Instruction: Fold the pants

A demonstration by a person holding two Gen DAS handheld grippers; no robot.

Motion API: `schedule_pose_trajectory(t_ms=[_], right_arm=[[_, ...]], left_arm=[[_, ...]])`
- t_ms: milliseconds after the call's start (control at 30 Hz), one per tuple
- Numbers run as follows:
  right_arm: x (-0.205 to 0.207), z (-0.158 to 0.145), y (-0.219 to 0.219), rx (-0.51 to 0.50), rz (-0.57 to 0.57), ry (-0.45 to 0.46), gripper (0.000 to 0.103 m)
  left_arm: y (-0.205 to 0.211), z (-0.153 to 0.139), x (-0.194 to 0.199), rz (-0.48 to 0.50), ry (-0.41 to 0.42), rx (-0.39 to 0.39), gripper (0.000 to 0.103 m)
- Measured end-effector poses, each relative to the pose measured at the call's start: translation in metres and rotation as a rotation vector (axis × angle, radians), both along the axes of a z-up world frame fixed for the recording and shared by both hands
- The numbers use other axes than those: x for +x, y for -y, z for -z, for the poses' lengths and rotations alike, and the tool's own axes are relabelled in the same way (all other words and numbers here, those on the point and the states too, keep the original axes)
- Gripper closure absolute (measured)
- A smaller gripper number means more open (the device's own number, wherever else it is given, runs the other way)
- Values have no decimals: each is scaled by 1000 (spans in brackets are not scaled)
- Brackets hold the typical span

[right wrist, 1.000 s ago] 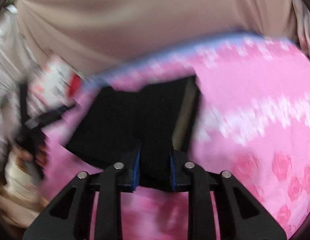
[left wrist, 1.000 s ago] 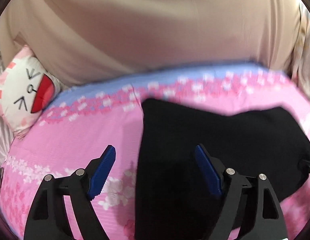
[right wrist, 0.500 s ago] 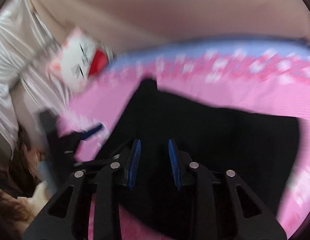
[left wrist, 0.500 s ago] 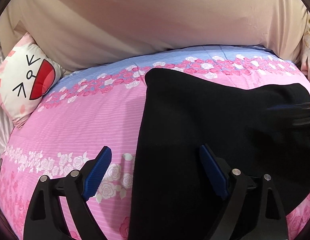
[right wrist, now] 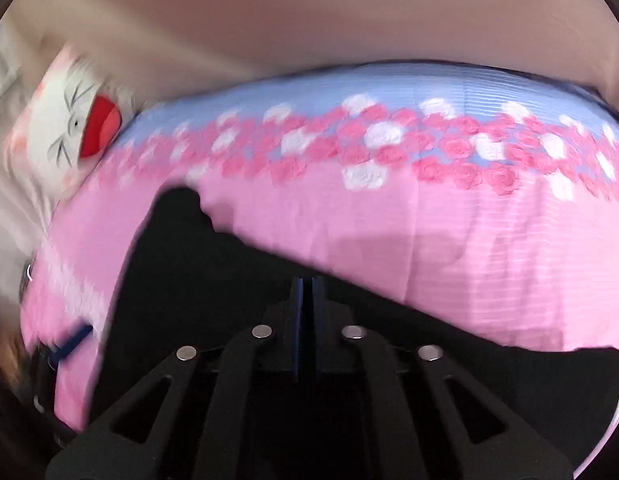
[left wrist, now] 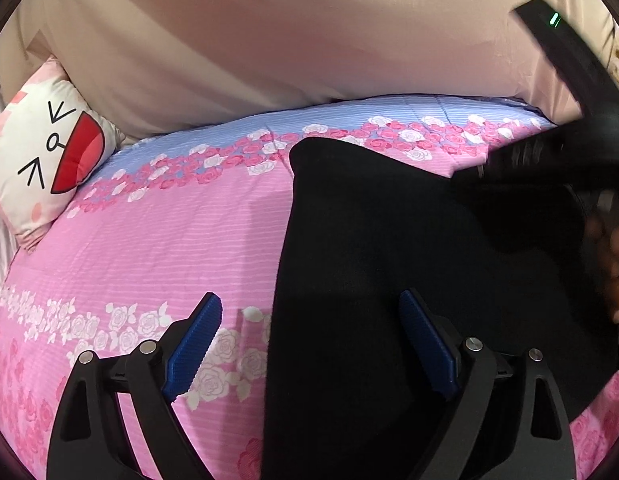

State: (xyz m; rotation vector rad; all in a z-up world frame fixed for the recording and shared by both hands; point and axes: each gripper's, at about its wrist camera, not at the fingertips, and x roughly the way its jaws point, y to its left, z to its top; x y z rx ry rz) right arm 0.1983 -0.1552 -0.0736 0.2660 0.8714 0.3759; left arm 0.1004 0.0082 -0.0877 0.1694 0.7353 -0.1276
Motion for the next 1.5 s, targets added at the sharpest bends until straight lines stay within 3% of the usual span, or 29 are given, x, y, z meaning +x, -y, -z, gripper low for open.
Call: schedule_pose_trajectory(t_ms=[33, 133, 233, 333, 367, 433, 500, 567, 633, 667, 733, 800, 900, 933, 967, 1000, 1033, 1067, 1133, 1233, 1333, 1367, 1433, 1500], right_arm=[[-5, -7, -12, 14, -67, 11, 96], [-6, -4, -83, -138, -297, 9, 96], [38, 16, -99, -174, -282, -21, 103], [70, 6, -77, -120, -138, -7, 103], [67, -5, -73, -89, -116, 11, 96], [49, -11, -80, -61, -193, 22, 96], [42, 1, -87, -82, -232, 6, 97], [58, 33, -82, -182, -184, -42, 103], [57, 30, -58, -41, -107, -53, 103], [43, 14, -49, -9, -73, -11, 97], [5, -14, -36, 3, -74, 98, 96], [-33, -22, -21, -10, -82, 112, 96], [-63, 10, 13, -142, -3, 32, 98], [-69, 28, 37, -145, 59, 5, 99], [-76, 31, 55, -46, 87, 12, 103], [-85, 29, 71, 49, 138, 6, 103], [-93, 24, 76, 61, 175, 19, 102], [-109, 10, 77, 20, 203, 76, 96], [-130, 1, 70, -29, 184, 128, 96], [-149, 24, 88, -113, 215, 64, 100], [-176, 24, 118, 43, 292, 75, 103], [-189, 13, 115, 5, 310, 121, 96], [-205, 2, 109, -41, 293, 174, 95], [-204, 12, 104, -42, 236, 135, 96]], left_arm=[[-3, -2, -2, -1, -4, -11, 15], [-9, -1, -5, 0, -21, -33, 15], [-5, 3, -5, -11, -6, -5, 15], [-6, 4, -4, -13, -6, -6, 15], [-6, 4, -3, -13, -10, -10, 14], [-9, 4, -2, -20, -17, -20, 10], [-12, 6, 0, -22, -27, -40, 10], [-12, 6, 1, -25, -26, -44, 10], [-9, 5, 1, -18, -19, -25, 10], [-9, 4, 1, -15, -16, -17, 10], [-10, 4, 0, -14, -17, -19, 10], [-12, 5, 0, -16, -22, -32, 10], [-11, 5, 1, -16, -19, -23, 10], [-10, 5, 1, -15, -15, -15, 10], [-8, 5, 0, -4, -16, -13, 10], [-7, 5, -1, -8, -13, -4, 10], [-5, 4, -2, -15, -7, 11, 10], [-3, 4, -3, -18, -1, 26, 10], [-1, 3, -4, -23, 1, 45, 10], [0, 2, -5, -36, -5, 50, 10], [4, 1, -5, -43, 2, 74, 10], [6, 0, -7, -45, 7, 88, 11], [9, -1, -8, -50, 10, 98, 11], [11, -2, -9, -54, 5, 97, 11]])
